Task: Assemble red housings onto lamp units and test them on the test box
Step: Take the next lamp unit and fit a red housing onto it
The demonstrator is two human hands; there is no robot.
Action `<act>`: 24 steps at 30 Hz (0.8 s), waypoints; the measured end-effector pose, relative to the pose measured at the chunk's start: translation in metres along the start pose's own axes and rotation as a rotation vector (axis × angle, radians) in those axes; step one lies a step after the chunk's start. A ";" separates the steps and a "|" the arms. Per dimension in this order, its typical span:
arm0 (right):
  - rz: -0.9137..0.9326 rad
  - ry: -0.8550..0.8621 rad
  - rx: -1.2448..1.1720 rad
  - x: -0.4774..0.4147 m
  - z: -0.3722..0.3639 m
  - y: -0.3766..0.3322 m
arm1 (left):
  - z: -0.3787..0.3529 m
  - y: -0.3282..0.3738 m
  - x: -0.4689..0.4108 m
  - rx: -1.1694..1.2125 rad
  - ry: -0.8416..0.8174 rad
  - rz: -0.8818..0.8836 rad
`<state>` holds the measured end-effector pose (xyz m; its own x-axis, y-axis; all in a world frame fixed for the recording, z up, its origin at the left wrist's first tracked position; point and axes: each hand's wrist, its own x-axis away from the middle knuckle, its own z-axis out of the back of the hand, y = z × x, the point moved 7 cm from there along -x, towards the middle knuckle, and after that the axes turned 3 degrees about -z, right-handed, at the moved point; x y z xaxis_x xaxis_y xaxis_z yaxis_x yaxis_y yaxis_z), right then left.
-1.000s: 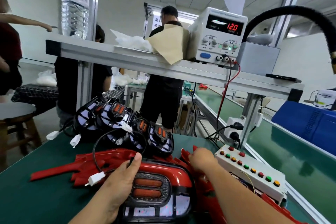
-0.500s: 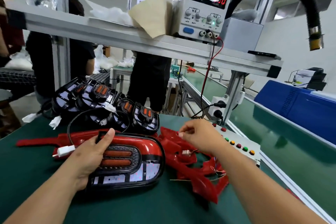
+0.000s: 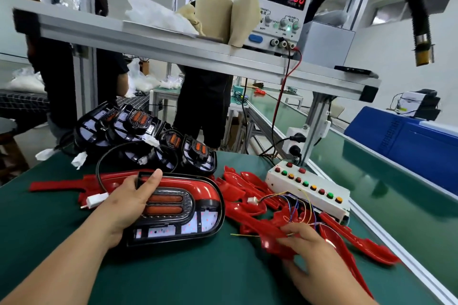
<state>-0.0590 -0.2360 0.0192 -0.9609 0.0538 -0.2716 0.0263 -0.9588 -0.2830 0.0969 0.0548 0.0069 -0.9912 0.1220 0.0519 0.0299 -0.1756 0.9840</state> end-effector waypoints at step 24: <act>-0.434 -0.265 -1.491 -0.084 -0.054 -0.052 | -0.020 -0.016 0.003 0.343 -0.141 0.201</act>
<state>0.0352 -0.1754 0.0072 -0.9820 0.0391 0.1849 -0.1694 0.2516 -0.9529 0.0906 0.0385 -0.0121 -0.9345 0.2555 0.2479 0.2858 0.1231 0.9504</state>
